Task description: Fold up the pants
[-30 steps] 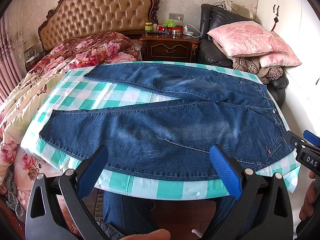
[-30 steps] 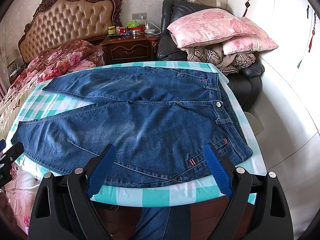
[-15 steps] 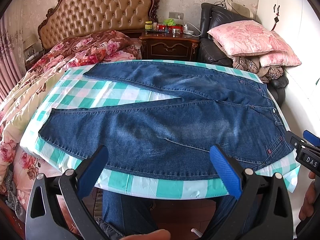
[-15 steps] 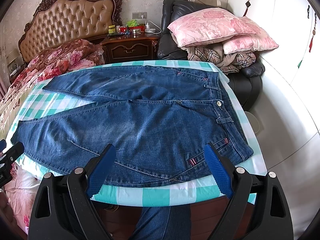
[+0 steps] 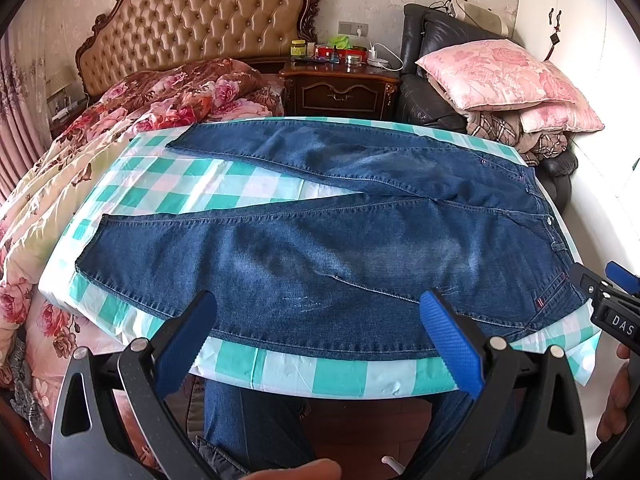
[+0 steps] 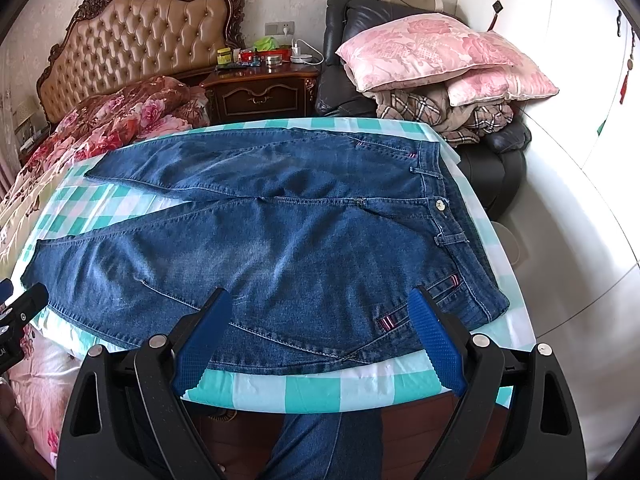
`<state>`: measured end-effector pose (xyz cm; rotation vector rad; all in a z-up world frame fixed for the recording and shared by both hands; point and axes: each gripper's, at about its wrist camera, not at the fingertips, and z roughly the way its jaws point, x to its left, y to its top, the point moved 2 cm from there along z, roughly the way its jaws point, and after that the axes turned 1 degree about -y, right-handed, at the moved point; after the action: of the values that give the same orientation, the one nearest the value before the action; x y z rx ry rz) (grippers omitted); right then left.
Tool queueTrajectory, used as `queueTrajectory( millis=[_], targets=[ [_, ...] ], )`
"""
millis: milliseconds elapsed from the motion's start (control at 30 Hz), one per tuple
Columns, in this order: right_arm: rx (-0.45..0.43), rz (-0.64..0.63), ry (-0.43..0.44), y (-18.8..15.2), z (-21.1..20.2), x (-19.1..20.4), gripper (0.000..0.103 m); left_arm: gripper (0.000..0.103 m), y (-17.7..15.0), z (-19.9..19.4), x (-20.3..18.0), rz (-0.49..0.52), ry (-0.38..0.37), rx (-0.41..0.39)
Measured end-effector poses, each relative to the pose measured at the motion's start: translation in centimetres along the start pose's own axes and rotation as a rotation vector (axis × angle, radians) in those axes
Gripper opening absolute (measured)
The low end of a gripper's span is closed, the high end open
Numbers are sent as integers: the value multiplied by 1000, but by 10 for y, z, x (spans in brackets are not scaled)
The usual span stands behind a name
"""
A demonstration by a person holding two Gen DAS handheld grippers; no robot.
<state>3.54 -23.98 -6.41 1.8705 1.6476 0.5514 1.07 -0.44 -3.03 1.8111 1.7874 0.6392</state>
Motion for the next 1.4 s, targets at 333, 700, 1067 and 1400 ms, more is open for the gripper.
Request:
queueTrajectory(
  millis=[333,700,1067,1400],
  targets=[
    [71,14,22,-11,52,-8,87,101,-12,48,20,-9,-98,46],
    [207,70,25,-2,171,-74,88,101,-19,178,136,-72,-38,133],
    [225,197,-32,116,239,-170,88,101,30,236,282,-257,111,189],
    [331,251,-90,203,359,-215,77,101,116,251,315,-299,82,104]
  ],
)
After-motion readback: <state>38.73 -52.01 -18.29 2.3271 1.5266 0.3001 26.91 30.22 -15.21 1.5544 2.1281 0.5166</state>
